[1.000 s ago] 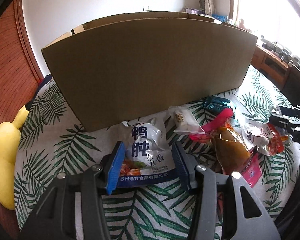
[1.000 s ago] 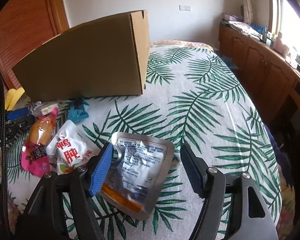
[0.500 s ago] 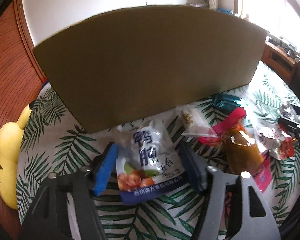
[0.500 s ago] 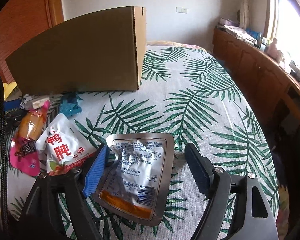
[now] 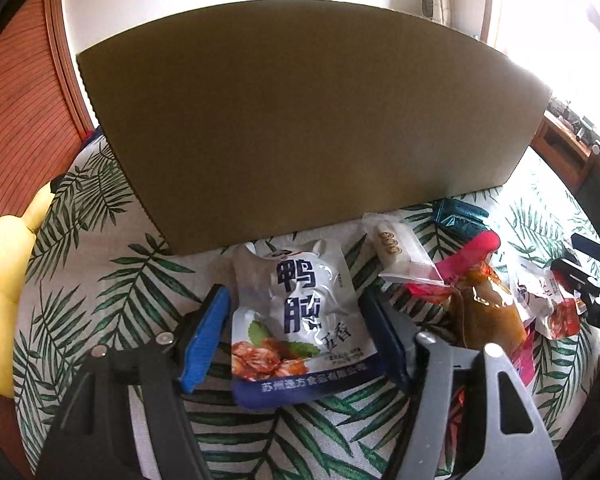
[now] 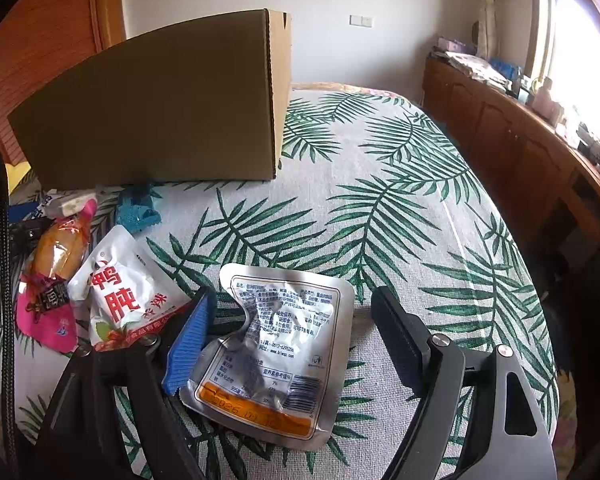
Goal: Organize snacks
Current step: 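Close the left tool on the white-and-blue pack while the right tool grasps the silver foil pouch, then lift both packs and carry them over the cardboard box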
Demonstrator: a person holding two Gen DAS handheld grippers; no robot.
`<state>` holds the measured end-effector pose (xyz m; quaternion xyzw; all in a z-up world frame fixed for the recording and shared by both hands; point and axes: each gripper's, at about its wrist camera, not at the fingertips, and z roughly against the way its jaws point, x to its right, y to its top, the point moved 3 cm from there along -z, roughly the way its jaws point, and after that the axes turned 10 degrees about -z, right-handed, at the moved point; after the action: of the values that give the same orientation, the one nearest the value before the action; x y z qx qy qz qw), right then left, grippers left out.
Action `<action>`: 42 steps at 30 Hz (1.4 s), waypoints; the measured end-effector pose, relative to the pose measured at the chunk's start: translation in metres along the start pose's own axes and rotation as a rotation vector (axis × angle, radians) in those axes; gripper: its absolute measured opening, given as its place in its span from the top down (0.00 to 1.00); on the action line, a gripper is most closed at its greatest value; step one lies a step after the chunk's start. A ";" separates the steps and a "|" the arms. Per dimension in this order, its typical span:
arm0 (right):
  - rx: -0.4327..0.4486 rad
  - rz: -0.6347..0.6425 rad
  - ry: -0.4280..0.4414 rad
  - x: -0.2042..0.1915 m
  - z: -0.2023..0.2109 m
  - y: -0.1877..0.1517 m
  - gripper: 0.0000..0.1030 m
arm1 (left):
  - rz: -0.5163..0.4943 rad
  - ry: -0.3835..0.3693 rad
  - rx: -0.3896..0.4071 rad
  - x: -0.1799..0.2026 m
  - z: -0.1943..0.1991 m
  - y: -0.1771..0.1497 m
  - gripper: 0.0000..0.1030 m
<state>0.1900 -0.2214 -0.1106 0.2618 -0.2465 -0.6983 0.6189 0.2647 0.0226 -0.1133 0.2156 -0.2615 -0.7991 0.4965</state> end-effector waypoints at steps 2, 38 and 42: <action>0.000 -0.001 0.000 0.000 0.000 0.000 0.21 | 0.005 0.000 0.004 0.000 0.000 -0.001 0.43; -0.069 0.002 -0.014 0.027 -0.003 0.006 0.12 | 0.006 -0.141 0.202 0.038 0.077 -0.021 0.43; -0.077 0.022 0.007 0.027 -0.002 0.006 0.16 | 0.013 -0.157 0.206 0.044 0.080 -0.023 0.43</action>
<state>0.1926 -0.2486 -0.1097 0.2375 -0.2200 -0.6996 0.6369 0.1822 0.0078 -0.0696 0.2008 -0.3816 -0.7792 0.4549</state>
